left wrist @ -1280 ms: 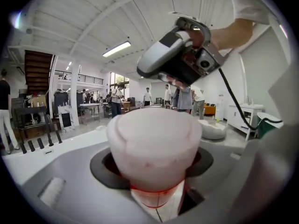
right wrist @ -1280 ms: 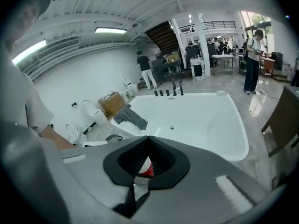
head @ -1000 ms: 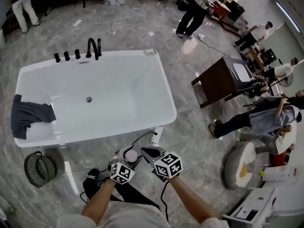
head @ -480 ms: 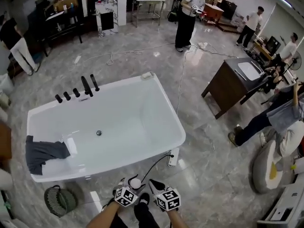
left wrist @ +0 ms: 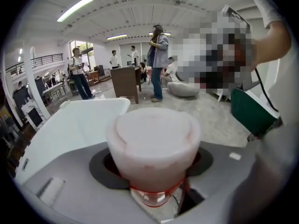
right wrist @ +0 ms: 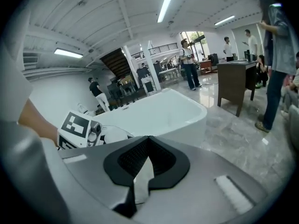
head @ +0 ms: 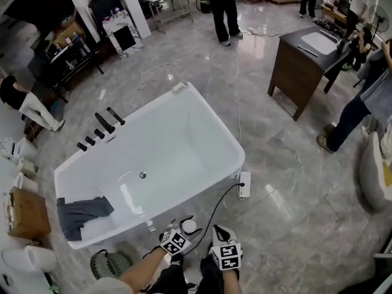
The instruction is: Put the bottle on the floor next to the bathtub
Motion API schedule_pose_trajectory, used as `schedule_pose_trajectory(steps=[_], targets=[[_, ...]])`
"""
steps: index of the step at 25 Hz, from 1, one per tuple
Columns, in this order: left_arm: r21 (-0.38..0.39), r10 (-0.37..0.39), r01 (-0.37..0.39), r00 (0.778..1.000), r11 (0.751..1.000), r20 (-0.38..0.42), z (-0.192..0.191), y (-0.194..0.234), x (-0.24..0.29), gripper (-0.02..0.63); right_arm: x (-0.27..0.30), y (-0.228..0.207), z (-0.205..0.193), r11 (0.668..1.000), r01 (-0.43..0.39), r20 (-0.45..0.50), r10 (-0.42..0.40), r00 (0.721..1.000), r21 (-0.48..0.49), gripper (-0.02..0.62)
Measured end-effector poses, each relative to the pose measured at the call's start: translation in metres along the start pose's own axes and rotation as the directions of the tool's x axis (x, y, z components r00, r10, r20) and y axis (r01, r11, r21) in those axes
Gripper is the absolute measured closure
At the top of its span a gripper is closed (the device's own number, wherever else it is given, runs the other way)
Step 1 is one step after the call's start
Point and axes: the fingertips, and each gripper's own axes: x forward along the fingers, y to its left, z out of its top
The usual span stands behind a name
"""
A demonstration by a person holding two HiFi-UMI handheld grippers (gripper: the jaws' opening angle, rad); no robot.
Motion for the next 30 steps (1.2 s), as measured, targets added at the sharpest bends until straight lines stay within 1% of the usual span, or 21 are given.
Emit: schedule_pose_trajectory(steps=[2, 4, 6, 8, 10, 14, 17, 19, 22, 26, 30], targets=[[0.002, -0.013, 0.013, 1.0, 1.0, -0.014, -0.006, -0.003, 0.016, 0.275, -0.004, -0.012, -0.016, 1.0, 0.026, 0.008, -0.026, 1.0, 0.012, 0.597], [-0.014, -0.02, 0.019, 1.0, 1.0, -0.021, -0.019, -0.006, 0.03, 0.275, -0.009, -0.023, -0.033, 0.996, 0.051, 0.038, -0.054, 0.998, 0.069, 0.597], [-0.062, -0.016, 0.015, 1.0, 0.998, -0.015, -0.032, -0.005, 0.049, 0.275, -0.014, -0.035, -0.049, 0.988, 0.077, 0.075, -0.088, 0.993, 0.135, 0.597], [-0.125, 0.001, -0.001, 1.0, 0.992, -0.004, -0.044, 0.002, 0.072, 0.275, -0.015, -0.049, -0.065, 0.98, 0.104, 0.099, -0.122, 0.988, 0.171, 0.597], [-0.167, 0.023, -0.022, 1.0, 0.986, 0.002, -0.061, 0.012, 0.094, 0.275, -0.01, -0.061, -0.087, 0.973, 0.125, 0.101, -0.147, 0.984, 0.193, 0.597], [-0.204, 0.045, -0.045, 0.999, 0.978, -0.004, -0.112, 0.019, 0.138, 0.275, 0.009, -0.071, -0.153, 0.962, 0.151, 0.058, -0.168, 0.984, 0.228, 0.597], [-0.214, 0.049, -0.051, 0.999, 0.976, -0.015, -0.158, 0.02, 0.17, 0.275, 0.025, -0.077, -0.203, 0.961, 0.149, 0.028, -0.159, 0.987, 0.231, 0.597], [-0.215, 0.048, -0.05, 0.999, 0.975, -0.012, -0.189, 0.021, 0.194, 0.275, 0.038, -0.083, -0.228, 0.966, 0.124, 0.039, -0.136, 0.99, 0.225, 0.597], [-0.228, 0.047, -0.041, 0.999, 0.973, 0.022, -0.225, 0.023, 0.24, 0.275, 0.062, -0.105, -0.263, 0.979, 0.097, 0.062, -0.11, 0.992, 0.182, 0.597], [-0.247, 0.072, -0.059, 0.996, 0.967, 0.045, -0.279, 0.031, 0.301, 0.274, 0.102, -0.14, -0.31, 0.991, 0.082, 0.06, -0.089, 0.994, 0.109, 0.597], [-0.225, 0.079, -0.061, 0.994, 0.973, 0.072, -0.311, 0.038, 0.347, 0.273, 0.138, -0.162, -0.34, 0.994, 0.081, 0.071, -0.086, 0.994, 0.072, 0.597]])
